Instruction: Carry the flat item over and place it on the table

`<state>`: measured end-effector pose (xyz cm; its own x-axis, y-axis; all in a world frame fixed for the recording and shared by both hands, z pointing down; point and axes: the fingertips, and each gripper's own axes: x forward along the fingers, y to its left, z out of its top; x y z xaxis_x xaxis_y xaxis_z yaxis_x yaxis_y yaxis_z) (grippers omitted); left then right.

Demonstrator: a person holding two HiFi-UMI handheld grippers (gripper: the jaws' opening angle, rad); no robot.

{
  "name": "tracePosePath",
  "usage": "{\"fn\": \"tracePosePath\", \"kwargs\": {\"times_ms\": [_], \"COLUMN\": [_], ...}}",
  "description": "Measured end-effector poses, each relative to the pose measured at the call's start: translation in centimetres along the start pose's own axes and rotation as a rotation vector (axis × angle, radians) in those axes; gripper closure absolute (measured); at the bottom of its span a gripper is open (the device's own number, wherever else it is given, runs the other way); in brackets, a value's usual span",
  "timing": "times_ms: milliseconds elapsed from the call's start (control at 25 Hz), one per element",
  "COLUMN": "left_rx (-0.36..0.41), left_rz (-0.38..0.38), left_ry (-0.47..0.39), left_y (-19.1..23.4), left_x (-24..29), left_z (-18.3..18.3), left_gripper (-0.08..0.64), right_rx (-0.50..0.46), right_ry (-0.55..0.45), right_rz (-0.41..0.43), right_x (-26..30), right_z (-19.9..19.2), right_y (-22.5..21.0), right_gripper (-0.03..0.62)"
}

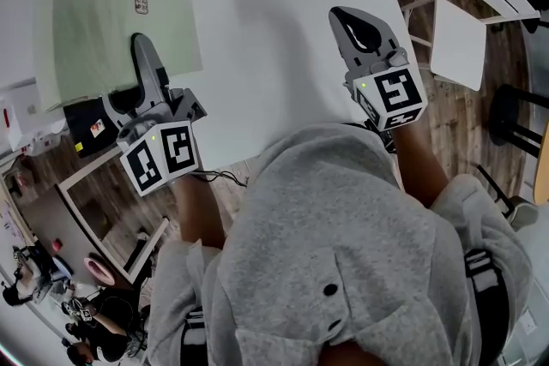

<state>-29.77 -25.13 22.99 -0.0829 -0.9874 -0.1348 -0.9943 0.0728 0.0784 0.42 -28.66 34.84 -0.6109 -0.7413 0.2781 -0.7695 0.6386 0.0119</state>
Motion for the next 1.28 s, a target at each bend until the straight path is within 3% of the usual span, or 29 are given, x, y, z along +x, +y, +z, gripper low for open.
{"fn": "tracePosePath", "kwargs": {"times_ms": [720, 1280], "left_rx": [0.025, 0.027], "left_rz": [0.05, 0.103], "left_ry": [0.093, 0.145], "left_y": [3.2, 4.9], "left_x": [3.8, 6.5], "left_z": [-7.7, -13.0], "left_gripper": [0.279, 0.279], "right_rx": [0.012, 0.039], "right_ry": [0.103, 0.153], "right_rz": [0.075, 0.075], "right_x": [3.4, 4.6], "right_z": [-3.0, -4.4], "right_y": [0.9, -0.2], "right_gripper": [0.565, 0.565]}}
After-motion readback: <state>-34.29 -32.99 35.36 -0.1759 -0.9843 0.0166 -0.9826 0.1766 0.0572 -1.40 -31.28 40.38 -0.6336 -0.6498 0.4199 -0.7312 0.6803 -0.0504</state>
